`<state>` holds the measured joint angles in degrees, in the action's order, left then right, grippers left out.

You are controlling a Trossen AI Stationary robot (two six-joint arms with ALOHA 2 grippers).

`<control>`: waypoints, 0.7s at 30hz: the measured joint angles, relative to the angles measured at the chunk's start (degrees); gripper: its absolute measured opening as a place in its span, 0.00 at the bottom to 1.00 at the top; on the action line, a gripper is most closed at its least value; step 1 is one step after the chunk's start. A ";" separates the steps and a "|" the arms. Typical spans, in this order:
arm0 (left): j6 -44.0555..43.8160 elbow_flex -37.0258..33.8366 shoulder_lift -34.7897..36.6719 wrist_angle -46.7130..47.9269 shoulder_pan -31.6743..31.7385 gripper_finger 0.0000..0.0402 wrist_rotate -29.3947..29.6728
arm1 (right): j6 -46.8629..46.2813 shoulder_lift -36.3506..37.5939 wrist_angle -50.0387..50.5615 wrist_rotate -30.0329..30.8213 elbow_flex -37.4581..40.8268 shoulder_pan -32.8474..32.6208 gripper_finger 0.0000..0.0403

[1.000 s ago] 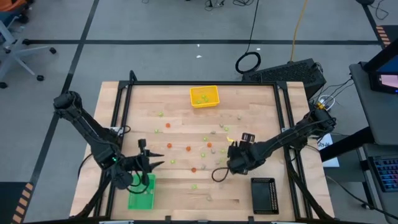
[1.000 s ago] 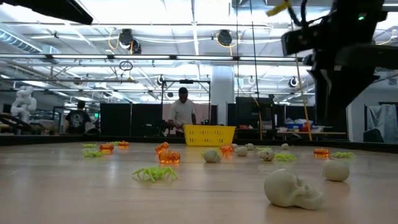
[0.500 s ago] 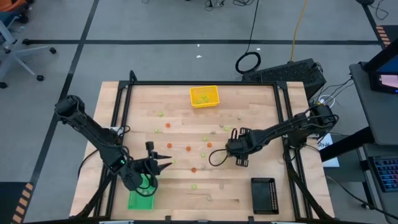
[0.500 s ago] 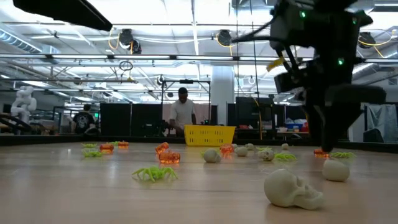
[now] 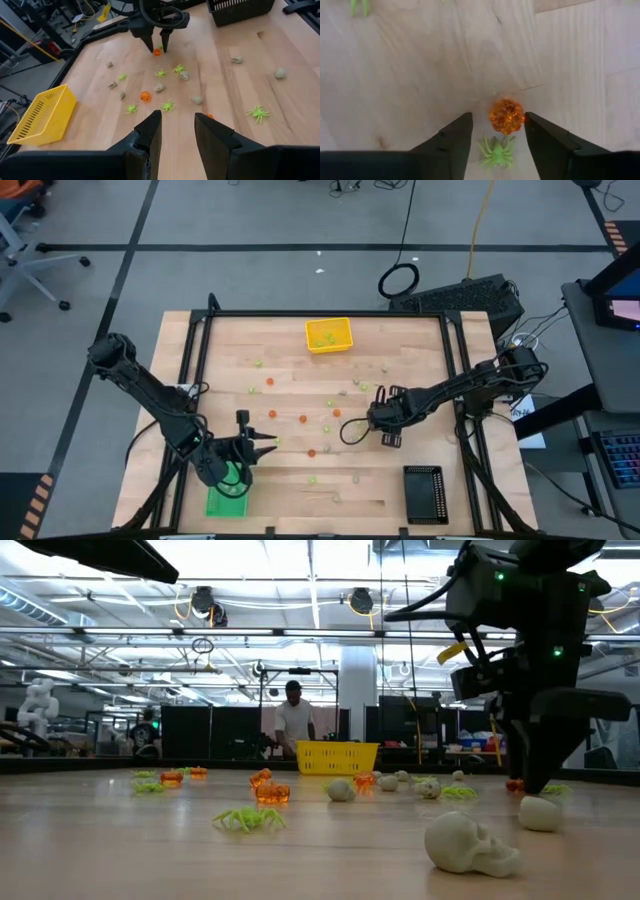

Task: Sort Halloween decoration
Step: Put the orange pumpkin toy into the black bin

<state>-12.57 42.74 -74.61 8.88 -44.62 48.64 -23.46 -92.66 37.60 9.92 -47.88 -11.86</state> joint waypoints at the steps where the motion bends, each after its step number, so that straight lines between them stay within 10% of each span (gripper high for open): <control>1: 0.00 0.00 0.00 0.00 0.00 0.29 0.00 | 0.00 0.00 -0.03 -0.13 0.00 0.00 0.38; 21: 0.87 0.00 0.00 -0.81 0.00 0.29 0.00 | -0.51 -0.59 0.36 -2.28 -3.60 -0.59 0.17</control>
<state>-11.70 42.74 -74.61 8.07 -44.62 48.64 -23.97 -93.25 37.97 7.64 -51.48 -12.45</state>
